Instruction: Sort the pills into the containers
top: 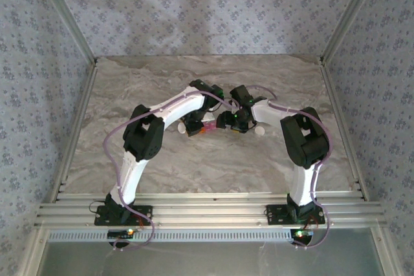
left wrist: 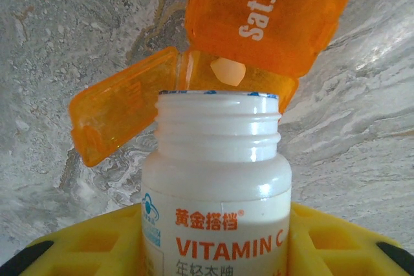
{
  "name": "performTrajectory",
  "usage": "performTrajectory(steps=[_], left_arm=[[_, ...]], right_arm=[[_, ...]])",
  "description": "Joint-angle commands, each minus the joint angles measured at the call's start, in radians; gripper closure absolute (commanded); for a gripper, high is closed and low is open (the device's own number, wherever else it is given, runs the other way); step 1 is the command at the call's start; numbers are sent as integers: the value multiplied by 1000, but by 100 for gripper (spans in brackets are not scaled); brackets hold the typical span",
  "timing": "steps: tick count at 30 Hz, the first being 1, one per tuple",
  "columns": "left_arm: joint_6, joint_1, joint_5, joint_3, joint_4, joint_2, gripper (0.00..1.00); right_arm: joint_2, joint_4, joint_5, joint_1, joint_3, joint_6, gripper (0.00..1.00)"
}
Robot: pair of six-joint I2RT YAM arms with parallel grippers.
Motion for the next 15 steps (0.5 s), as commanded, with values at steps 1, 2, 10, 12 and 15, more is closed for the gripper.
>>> performTrajectory(steps=[1,2,10,12,15], left_arm=[[43,-34,-10,-2,-10,-53,100],[45,-36,-10,-6,-9,-53,100],[62,-42,-41,-26,1,-38,100],[65,-46,-45,-26,5,-38,100],[70,-52,-58,-31,9,-35,100]], right_arm=[[63,44,-36,40,2,5,32],[62,45,-37,39,4,5,32],[65,46,-40,38,7,4,32],[65,46,-40,38,6,2,32],[65,46,-40,38,4,2,32]])
